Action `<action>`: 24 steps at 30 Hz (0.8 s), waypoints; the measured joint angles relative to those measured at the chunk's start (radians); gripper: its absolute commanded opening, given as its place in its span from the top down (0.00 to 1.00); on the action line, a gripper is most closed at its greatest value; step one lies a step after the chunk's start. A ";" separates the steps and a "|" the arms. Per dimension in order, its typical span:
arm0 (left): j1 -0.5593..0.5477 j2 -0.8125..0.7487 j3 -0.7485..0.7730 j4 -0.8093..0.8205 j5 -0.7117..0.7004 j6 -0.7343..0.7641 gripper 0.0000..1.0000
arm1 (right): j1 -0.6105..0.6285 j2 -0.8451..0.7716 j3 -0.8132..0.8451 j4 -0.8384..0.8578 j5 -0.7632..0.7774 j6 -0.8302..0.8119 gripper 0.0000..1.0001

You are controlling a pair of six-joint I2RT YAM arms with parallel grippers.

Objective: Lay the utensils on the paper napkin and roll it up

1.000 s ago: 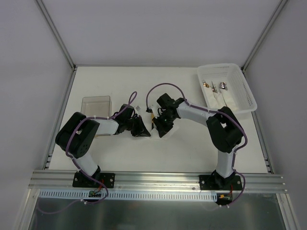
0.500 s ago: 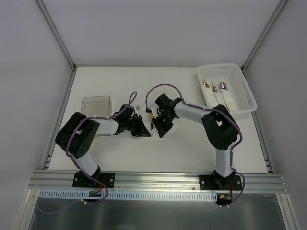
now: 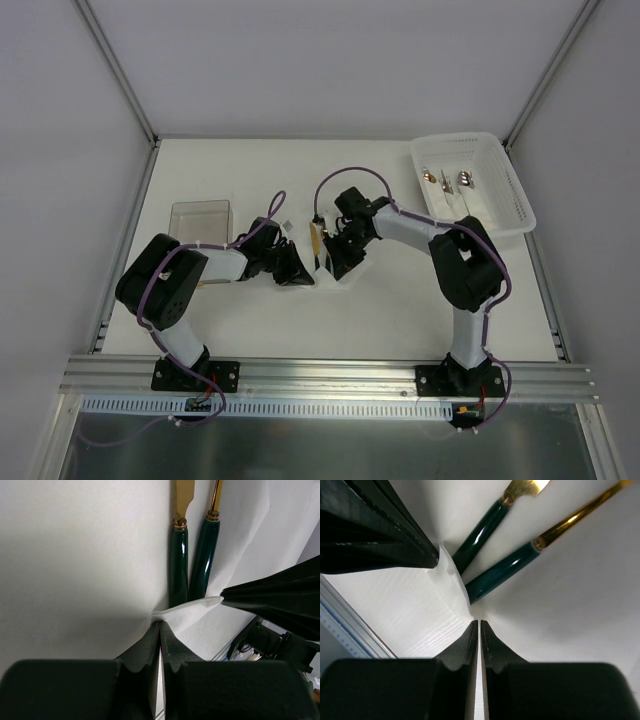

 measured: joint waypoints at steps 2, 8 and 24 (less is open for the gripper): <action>0.000 0.000 0.000 0.000 0.000 0.000 0.97 | -0.022 -0.017 0.007 0.008 -0.015 0.018 0.92; 0.000 0.000 0.000 0.000 0.000 0.000 0.97 | -0.053 -0.046 0.077 0.046 0.007 0.072 0.95; 0.000 0.003 0.002 0.000 0.000 0.000 0.97 | -0.001 0.045 0.088 0.039 0.167 0.117 0.98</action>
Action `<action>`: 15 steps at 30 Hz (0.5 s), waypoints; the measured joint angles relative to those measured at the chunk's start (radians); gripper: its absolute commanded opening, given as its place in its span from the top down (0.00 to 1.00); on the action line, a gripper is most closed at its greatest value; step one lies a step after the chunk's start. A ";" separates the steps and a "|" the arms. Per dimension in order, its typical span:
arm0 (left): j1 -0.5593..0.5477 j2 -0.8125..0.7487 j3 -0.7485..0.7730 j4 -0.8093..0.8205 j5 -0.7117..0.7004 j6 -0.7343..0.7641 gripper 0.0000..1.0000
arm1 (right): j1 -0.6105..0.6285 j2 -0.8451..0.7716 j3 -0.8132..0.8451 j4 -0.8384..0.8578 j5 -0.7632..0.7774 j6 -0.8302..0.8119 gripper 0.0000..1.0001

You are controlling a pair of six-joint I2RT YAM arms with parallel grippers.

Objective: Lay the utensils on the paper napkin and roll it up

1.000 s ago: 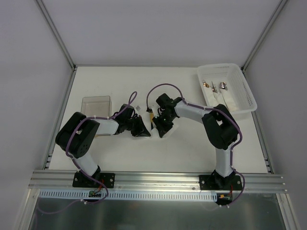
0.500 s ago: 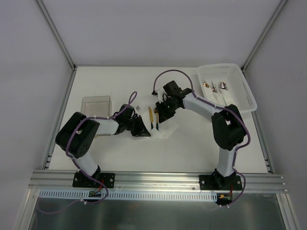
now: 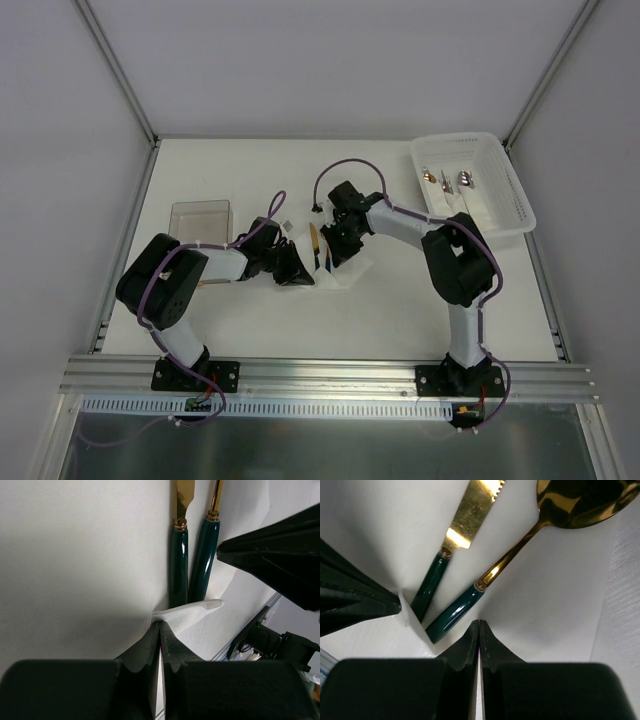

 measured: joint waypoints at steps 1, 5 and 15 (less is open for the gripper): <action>0.000 0.000 0.000 0.000 0.000 0.000 0.97 | 0.000 0.011 0.002 0.000 0.006 0.002 0.98; 0.000 0.000 0.000 0.000 0.000 0.000 0.97 | 0.000 0.035 0.018 -0.005 0.018 0.016 0.96; 0.000 0.000 0.000 0.000 0.000 0.000 0.97 | 0.002 0.042 0.028 -0.012 0.020 0.045 0.88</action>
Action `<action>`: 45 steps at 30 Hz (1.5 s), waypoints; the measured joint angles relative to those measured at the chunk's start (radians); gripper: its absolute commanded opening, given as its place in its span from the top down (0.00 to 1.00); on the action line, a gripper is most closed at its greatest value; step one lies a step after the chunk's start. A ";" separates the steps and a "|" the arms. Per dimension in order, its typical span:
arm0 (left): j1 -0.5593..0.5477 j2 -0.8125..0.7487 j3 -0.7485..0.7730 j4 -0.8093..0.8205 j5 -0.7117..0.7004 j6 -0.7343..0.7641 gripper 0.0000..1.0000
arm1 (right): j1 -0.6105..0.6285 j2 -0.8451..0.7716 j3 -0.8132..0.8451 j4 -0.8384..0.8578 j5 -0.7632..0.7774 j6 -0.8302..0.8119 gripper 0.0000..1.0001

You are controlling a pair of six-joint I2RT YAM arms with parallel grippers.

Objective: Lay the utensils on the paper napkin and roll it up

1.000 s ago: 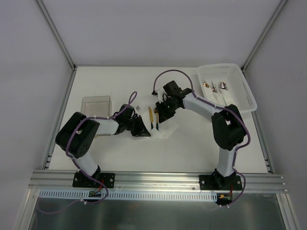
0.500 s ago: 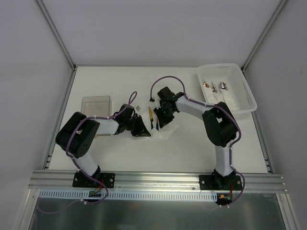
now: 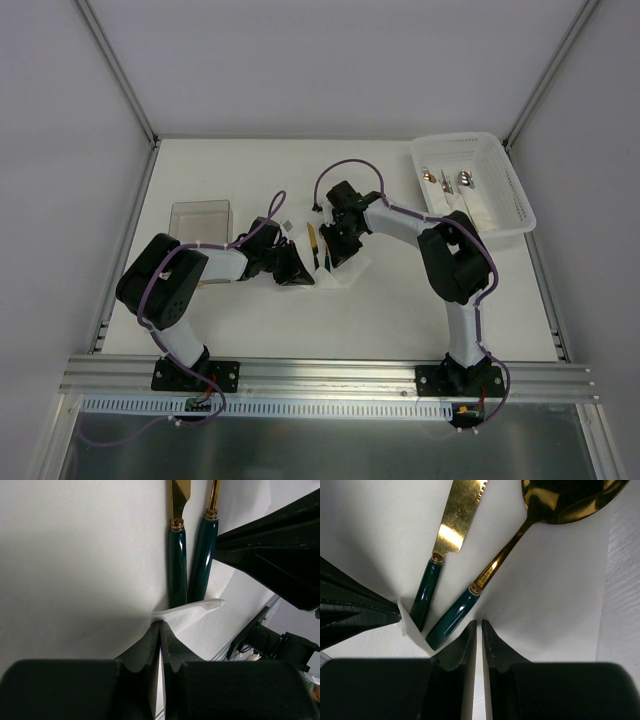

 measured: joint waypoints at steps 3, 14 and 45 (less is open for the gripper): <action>0.000 0.000 0.000 0.000 0.000 0.000 0.97 | 0.000 0.005 0.008 -0.008 -0.001 0.008 0.85; 0.000 0.000 0.000 0.000 0.000 0.000 0.97 | 0.002 0.015 0.028 -0.029 -0.004 0.037 0.73; 0.000 0.013 0.000 0.016 0.008 -0.003 0.97 | -0.025 -0.153 0.048 -0.093 -0.133 -0.055 0.86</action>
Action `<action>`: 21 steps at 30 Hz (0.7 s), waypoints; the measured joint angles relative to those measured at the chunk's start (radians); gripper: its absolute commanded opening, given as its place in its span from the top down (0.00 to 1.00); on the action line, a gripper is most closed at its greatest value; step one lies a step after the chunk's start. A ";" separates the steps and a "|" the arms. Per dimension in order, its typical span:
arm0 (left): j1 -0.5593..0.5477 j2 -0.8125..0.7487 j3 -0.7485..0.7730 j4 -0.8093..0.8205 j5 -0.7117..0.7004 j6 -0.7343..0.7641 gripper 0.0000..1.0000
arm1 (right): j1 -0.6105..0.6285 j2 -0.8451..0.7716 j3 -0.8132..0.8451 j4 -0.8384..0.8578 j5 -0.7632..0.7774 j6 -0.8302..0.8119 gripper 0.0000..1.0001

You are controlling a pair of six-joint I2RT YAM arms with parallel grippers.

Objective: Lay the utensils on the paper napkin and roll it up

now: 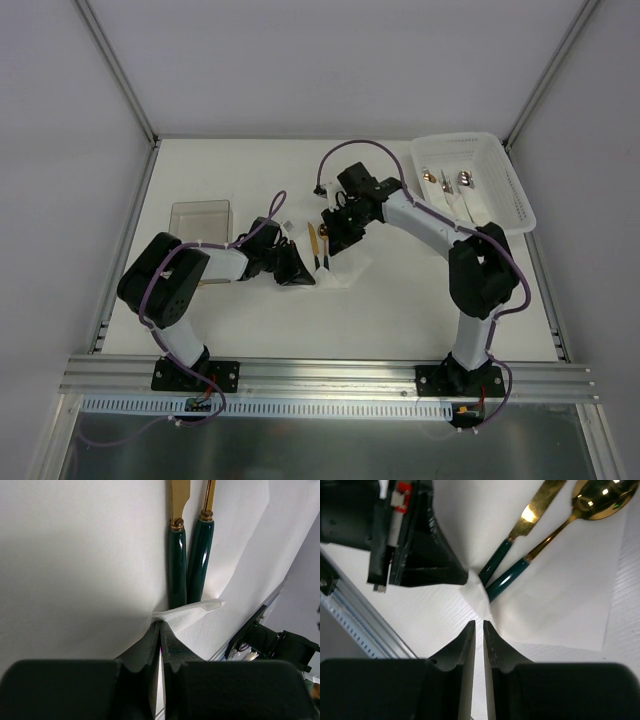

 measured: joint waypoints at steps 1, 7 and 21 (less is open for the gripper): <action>0.000 0.000 0.000 0.000 0.000 0.000 0.97 | 0.002 -0.019 -0.011 0.002 -0.019 -0.003 0.86; 0.000 0.002 0.000 0.003 0.005 -0.001 0.97 | 0.025 -0.030 -0.064 0.001 -0.068 -0.011 0.78; 0.000 0.004 0.010 -0.012 0.015 0.012 0.96 | -0.040 0.077 -0.050 0.038 -0.123 0.025 0.77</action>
